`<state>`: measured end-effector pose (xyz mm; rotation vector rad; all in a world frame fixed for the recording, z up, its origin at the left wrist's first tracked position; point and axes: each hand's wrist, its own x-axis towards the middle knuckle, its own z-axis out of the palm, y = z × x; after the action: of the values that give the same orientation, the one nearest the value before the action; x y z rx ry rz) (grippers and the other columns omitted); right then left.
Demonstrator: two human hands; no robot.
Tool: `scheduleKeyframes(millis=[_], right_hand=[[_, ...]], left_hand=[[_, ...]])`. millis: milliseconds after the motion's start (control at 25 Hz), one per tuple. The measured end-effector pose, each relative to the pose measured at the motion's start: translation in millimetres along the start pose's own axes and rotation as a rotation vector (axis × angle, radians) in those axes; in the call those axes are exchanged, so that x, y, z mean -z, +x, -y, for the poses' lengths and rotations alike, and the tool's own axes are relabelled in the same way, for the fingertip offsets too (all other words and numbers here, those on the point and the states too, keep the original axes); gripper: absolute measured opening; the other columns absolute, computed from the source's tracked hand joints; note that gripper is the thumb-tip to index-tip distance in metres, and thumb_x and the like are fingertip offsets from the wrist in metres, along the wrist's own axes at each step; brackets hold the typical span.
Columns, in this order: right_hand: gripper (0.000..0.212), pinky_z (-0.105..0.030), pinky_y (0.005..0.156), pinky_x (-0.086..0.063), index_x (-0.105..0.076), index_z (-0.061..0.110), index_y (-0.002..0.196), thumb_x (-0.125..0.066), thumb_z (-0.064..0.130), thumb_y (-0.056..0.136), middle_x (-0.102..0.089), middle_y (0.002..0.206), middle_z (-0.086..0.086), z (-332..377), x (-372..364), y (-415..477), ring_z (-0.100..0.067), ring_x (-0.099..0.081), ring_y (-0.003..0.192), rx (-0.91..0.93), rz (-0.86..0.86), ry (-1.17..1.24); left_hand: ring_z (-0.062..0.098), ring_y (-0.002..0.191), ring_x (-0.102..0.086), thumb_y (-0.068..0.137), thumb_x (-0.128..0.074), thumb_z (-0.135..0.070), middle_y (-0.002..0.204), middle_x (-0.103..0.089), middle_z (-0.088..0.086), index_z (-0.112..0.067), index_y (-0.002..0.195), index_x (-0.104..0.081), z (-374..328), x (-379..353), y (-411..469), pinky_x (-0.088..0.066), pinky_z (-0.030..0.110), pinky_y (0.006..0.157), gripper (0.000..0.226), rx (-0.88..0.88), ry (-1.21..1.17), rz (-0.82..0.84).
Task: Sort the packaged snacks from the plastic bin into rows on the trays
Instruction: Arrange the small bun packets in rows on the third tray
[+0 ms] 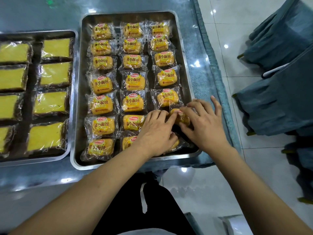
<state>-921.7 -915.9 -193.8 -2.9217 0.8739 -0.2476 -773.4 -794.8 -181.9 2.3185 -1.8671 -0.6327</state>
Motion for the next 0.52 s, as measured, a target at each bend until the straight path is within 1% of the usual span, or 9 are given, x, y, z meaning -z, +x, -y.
scheduleKeyframes(millis=[120, 240, 360, 440, 520], right_hand=[[0.037, -0.056, 0.121, -0.014, -0.064, 0.023, 0.126, -0.068, 0.028, 0.089, -0.066, 0.124, 0.002, 9.9, -12.1, -13.0, -0.024, -0.051, 0.130, -0.050, -0.021, -0.039], [0.038, -0.057, 0.122, -0.011, -0.063, 0.023, 0.129, -0.068, 0.020, 0.091, -0.068, 0.125, 0.003, 6.2, -20.7, -8.0, -0.022, -0.051, 0.134, -0.033, -0.044, -0.009], [0.036, -0.056, 0.123, -0.008, -0.065, 0.024, 0.127, -0.066, 0.018, 0.092, -0.068, 0.126, 0.005, 3.0, -24.7, 2.1, -0.019, -0.048, 0.137, 0.000, -0.038, 0.071], [0.035, -0.055, 0.123, -0.009, -0.064, 0.025, 0.129, -0.063, 0.019, 0.095, -0.068, 0.127, 0.006, 5.5, -26.8, 8.7, -0.018, -0.047, 0.138, 0.004, -0.022, 0.119], [0.034, -0.056, 0.123, -0.009, -0.064, 0.026, 0.129, -0.061, 0.020, 0.096, -0.068, 0.127, 0.007, 9.2, -29.4, 13.4, -0.018, -0.046, 0.138, 0.008, -0.010, 0.160]], left_hand=[[0.027, 0.137, -0.028, 0.096, -0.044, -0.042, 0.148, -0.040, 0.006, -0.020, 0.158, -0.019, 1.9, -1.4, -3.4, -0.018, 0.045, 0.119, 0.071, -0.023, -0.039, -0.014], [0.025, 0.141, -0.029, 0.097, -0.044, -0.037, 0.150, -0.042, 0.000, -0.022, 0.157, -0.022, 5.7, -3.0, -10.7, -0.018, 0.044, 0.120, 0.066, -0.001, -0.063, -0.072], [0.027, 0.148, -0.020, 0.099, -0.041, -0.037, 0.161, -0.030, -0.001, -0.022, 0.157, -0.022, 9.9, -6.8, -21.4, -0.014, 0.046, 0.121, 0.063, 0.023, -0.024, -0.076], [0.026, 0.152, -0.009, 0.101, -0.039, -0.038, 0.166, -0.016, -0.004, -0.024, 0.159, -0.016, 11.7, -9.0, -24.4, -0.008, 0.046, 0.122, 0.064, 0.051, -0.031, -0.058], [0.025, 0.153, -0.003, 0.102, -0.039, -0.039, 0.167, -0.009, -0.006, -0.026, 0.159, -0.012, 14.2, -9.1, -23.7, -0.005, 0.046, 0.122, 0.064, 0.079, -0.049, -0.047]])
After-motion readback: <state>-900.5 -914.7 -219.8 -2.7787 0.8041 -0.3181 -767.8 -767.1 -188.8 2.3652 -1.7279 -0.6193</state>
